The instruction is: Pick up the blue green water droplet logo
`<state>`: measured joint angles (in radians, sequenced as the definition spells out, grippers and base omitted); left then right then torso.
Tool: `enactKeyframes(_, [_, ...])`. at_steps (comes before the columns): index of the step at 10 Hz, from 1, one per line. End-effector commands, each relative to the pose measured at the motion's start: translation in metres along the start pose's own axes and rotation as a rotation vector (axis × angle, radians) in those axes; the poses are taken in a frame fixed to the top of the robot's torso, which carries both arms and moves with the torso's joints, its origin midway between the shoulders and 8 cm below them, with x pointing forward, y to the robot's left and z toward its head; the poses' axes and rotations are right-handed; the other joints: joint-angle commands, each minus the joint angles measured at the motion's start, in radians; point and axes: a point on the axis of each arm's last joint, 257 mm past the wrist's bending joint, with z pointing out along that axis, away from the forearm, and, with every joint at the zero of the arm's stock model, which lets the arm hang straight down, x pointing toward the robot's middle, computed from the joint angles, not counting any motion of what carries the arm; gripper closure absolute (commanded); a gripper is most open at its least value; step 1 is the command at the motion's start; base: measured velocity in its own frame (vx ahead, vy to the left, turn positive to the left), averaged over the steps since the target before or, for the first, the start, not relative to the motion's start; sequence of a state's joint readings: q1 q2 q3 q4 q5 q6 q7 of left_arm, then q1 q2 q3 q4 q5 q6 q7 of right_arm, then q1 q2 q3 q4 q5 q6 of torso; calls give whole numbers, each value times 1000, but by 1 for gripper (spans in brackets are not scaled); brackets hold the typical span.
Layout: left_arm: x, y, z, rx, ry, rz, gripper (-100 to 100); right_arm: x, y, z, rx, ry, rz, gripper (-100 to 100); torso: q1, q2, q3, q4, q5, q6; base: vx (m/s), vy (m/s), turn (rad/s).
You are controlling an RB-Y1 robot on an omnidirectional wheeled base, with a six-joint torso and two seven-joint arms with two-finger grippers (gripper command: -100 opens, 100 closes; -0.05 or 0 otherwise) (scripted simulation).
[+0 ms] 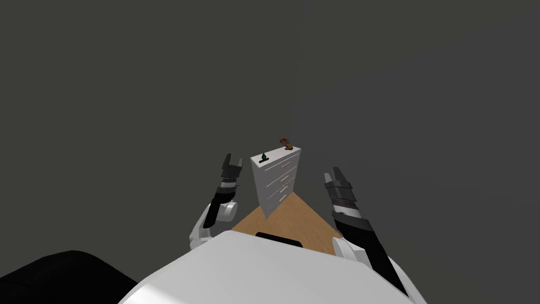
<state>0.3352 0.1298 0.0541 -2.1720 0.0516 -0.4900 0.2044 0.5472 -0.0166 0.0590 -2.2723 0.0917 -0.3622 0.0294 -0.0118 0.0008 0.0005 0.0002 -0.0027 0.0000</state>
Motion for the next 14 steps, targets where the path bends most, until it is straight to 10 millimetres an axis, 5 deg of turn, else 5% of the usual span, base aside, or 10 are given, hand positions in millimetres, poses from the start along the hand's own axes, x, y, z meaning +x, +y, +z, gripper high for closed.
enactKeyframes(1, [-2, 16, 8, -24, 19, -1, -100, 0, 0, 0, 0, 0, 0, 0, 0, 0, 0, 0, 0, 0, -12, -164, 178])
enactKeyframes(14, [-40, 99, 69, -143, 16, -9, -100, 0, 0, 0, 0, 0, 0, 0, 4, -1, -1, 0, 1, 0, -26, -132, 117])
